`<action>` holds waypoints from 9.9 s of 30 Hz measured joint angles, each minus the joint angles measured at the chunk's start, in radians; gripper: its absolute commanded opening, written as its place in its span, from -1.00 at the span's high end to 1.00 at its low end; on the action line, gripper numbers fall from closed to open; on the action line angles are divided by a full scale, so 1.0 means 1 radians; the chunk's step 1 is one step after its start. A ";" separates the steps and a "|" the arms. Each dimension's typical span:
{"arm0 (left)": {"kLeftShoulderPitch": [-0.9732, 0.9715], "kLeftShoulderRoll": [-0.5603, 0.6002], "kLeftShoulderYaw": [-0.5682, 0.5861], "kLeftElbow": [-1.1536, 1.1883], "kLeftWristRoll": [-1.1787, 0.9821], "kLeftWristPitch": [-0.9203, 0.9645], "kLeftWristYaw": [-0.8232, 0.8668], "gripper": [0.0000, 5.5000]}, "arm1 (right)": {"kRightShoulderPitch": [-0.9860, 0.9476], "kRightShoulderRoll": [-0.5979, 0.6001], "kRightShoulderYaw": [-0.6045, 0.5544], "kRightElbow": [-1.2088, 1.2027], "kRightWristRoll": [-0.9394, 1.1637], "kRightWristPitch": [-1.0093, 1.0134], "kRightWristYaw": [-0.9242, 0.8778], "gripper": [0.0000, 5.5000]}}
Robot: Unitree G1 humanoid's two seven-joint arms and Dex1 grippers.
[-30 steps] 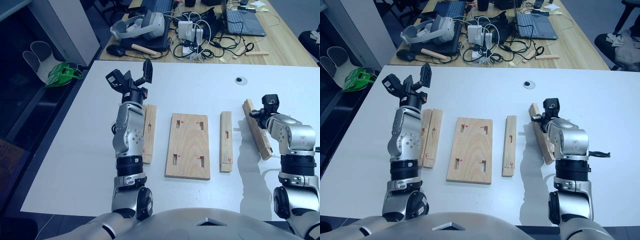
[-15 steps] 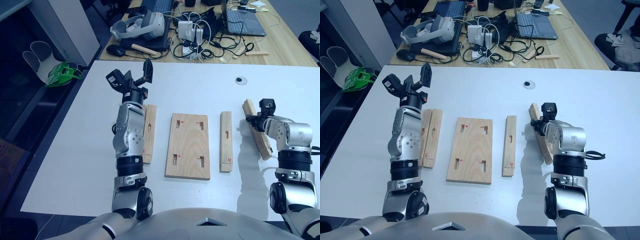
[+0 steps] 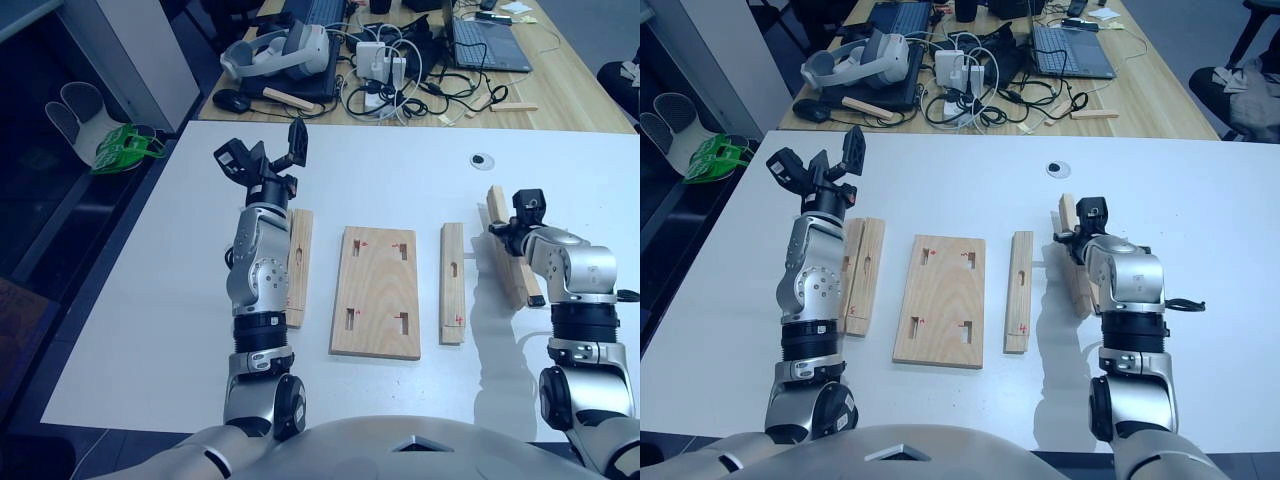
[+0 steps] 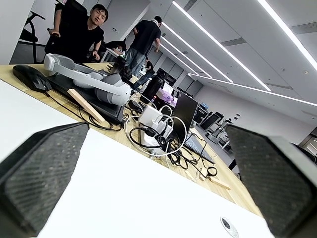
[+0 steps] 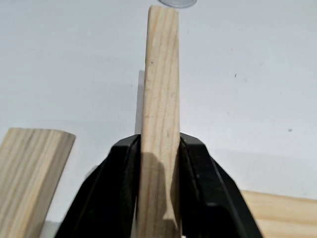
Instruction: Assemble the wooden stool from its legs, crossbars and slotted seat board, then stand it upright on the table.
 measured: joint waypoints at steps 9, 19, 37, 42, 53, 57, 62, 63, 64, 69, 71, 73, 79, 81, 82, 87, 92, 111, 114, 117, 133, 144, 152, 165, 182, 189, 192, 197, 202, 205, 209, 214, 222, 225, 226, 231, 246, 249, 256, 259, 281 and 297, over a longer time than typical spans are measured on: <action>-0.141 -0.061 0.032 -0.015 -0.184 0.263 0.143 -0.85 | -0.060 -0.129 0.278 -0.006 -0.238 -0.464 0.105 0.63; -0.175 -0.079 0.021 0.020 -0.408 0.405 0.332 -0.85 | -0.239 -0.091 0.487 0.229 -0.523 -0.969 0.074 0.63; -0.179 -0.077 -0.055 0.040 -0.557 0.278 0.434 -0.79 | -0.239 0.045 0.555 0.272 -0.611 -1.094 0.077 0.63; -0.180 -0.077 -0.060 0.041 -0.582 0.224 0.465 -0.54 | -0.239 0.084 0.564 0.293 -0.627 -1.096 0.077 0.63; -0.181 -0.076 -0.090 0.044 -0.598 0.168 0.504 0.17 | -0.239 0.108 0.564 0.297 -0.641 -1.098 0.070 0.63; -0.182 -0.076 -0.091 0.052 -0.598 0.145 0.506 0.41 | -0.239 0.110 0.563 0.298 -0.649 -1.103 0.056 0.63; -0.183 -0.076 -0.100 0.057 -0.608 0.128 0.524 0.52 | -0.239 0.110 0.563 0.305 -0.652 -1.108 0.050 0.63; -0.183 -0.076 -0.101 0.056 -0.611 0.124 0.526 0.52 | -0.239 0.111 0.563 0.305 -0.655 -1.109 0.047 0.63; -0.183 -0.076 -0.102 0.056 -0.613 0.120 0.527 0.52 | -0.239 0.111 0.563 0.305 -0.659 -1.110 0.046 0.63; -0.183 -0.076 -0.109 0.056 -0.621 0.108 0.535 0.53 | -0.239 0.111 0.563 0.305 -0.660 -1.112 0.044 0.63; -0.183 -0.076 -0.110 0.056 -0.621 0.106 0.537 0.53 | -0.239 0.111 0.563 0.305 -0.659 -1.112 0.044 0.63; -0.183 -0.075 -0.112 0.056 -0.622 0.104 0.542 0.53 | -0.239 0.110 0.563 0.305 -0.659 -1.115 0.046 0.47; -0.184 -0.075 -0.117 0.055 -0.622 0.097 0.543 0.63 | -0.237 0.099 0.566 0.304 -0.659 -1.155 0.069 0.03; -0.184 -0.075 -0.116 0.055 -0.622 0.090 0.545 0.63 | -0.235 0.086 0.579 0.303 -0.657 -1.200 0.092 -0.10; -0.184 -0.075 -0.116 0.055 -0.620 0.083 0.545 0.63 | -0.233 0.079 0.581 0.297 -0.641 -1.228 0.115 -0.14; -0.216 -0.058 -0.115 0.075 -0.528 0.012 0.525 0.63 | -0.145 -0.006 0.594 0.168 -0.448 -1.327 0.390 -0.17; -0.463 -0.011 -0.105 0.116 -0.342 -0.076 0.428 0.63 | -0.032 -0.202 0.591 -0.060 -0.246 -1.110 0.776 0.15; -0.418 0.015 0.033 0.043 -0.201 -0.013 0.377 0.63 | -0.159 0.035 0.718 0.137 -0.182 -0.554 0.804 1.00; -0.409 0.014 0.043 0.028 -0.192 -0.004 0.378 0.63 | -0.203 0.099 0.701 0.236 -0.232 -0.540 0.664 1.00; -0.405 0.014 0.046 0.014 -0.179 0.009 0.378 0.63 | -0.243 0.160 0.687 0.336 -0.277 -0.533 0.539 1.00; -0.257 0.131 -0.012 -0.185 -0.122 0.314 0.279 0.63 | -0.100 0.200 0.404 0.213 -0.191 -0.482 0.321 1.00; -0.092 0.153 -0.027 -0.335 -0.147 0.602 0.321 0.63 | 0.239 0.025 0.076 -0.325 0.095 -0.302 0.427 1.00; -0.072 0.195 -0.075 -0.387 -0.068 0.622 0.277 0.63 | 0.239 0.043 0.036 -0.323 0.180 -0.261 0.404 1.00; -0.012 0.195 -0.172 -0.431 0.035 0.611 0.208 0.63 | 0.238 0.037 0.035 -0.323 0.223 -0.233 0.387 1.00; 0.080 0.122 -0.273 -0.420 0.159 0.373 0.091 0.25 | 0.225 0.058 -0.011 -0.292 0.303 -0.233 0.356 1.00; -0.079 0.188 -0.197 -0.558 0.198 0.284 0.064 -0.04 | 0.218 0.070 -0.053 -0.291 0.346 -0.232 0.316 1.00; -0.084 0.305 -0.029 -0.615 0.213 0.351 0.098 -0.04 | 0.233 0.091 -0.097 -0.312 0.383 -0.229 0.280 1.00; 0.099 0.357 0.183 -0.584 0.117 0.791 0.110 -0.35 | 0.280 0.112 -0.150 -0.358 0.435 -0.195 0.230 1.00; 0.317 0.288 0.253 -0.579 -0.170 1.203 -0.083 -0.67 | 0.323 0.129 -0.165 -0.448 0.489 -0.132 0.170 1.00; 0.373 0.342 0.255 -0.607 -0.189 1.266 -0.115 -0.84 | 0.356 0.137 -0.176 -0.509 0.521 -0.103 0.133 1.00; 0.462 0.482 0.183 -0.640 -0.179 1.278 -0.167 -0.89 | 0.393 0.160 -0.202 -0.569 0.590 -0.053 0.089 1.00; 0.516 0.567 0.114 -0.660 -0.159 1.255 -0.205 -0.89 | 0.416 0.170 -0.209 -0.616 0.662 -0.009 0.047 1.00; 0.548 0.657 0.039 -0.619 -0.057 1.150 -0.213 -0.89 | 0.429 0.169 -0.211 -0.620 0.717 0.005 0.006 1.00; 0.549 0.671 0.023 -0.595 -0.027 1.099 -0.216 -0.89 | 0.419 0.203 -0.269 -0.599 0.747 -0.033 -0.057 1.00; 0.550 0.671 0.018 -0.588 -0.019 1.086 -0.218 -0.89 | 0.388 0.234 -0.341 -0.566 0.768 -0.073 -0.120 1.00; 0.544 0.658 -0.001 -0.564 0.011 1.029 -0.206 -0.89 | 0.320 0.273 -0.497 -0.454 0.780 -0.206 -0.294 1.00; 0.427 0.602 -0.031 -0.525 0.068 0.989 -0.169 -0.89 | 0.306 0.249 -0.420 -0.410 0.724 -0.283 -0.288 1.00; 0.468 0.639 -0.087 -0.521 0.102 0.966 -0.190 -0.89 | 0.306 0.249 -0.419 -0.409 0.725 -0.295 -0.288 1.00; 0.508 0.654 -0.102 -0.505 0.127 0.880 -0.217 -0.89 | 0.305 0.249 -0.405 -0.396 0.726 -0.307 -0.288 1.00; 0.502 0.662 -0.106 -0.484 0.145 0.858 -0.219 -0.89 | 0.304 0.249 -0.402 -0.387 0.726 -0.313 -0.288 1.00; 0.509 0.574 -0.063 -0.402 0.156 0.755 -0.263 -0.89 | 0.289 0.243 -0.398 -0.369 0.726 -0.329 -0.286 1.00; 0.422 0.602 -0.110 -0.152 0.226 0.577 -0.345 -0.57 | 0.262 0.216 -0.362 -0.292 0.693 -0.349 -0.243 1.00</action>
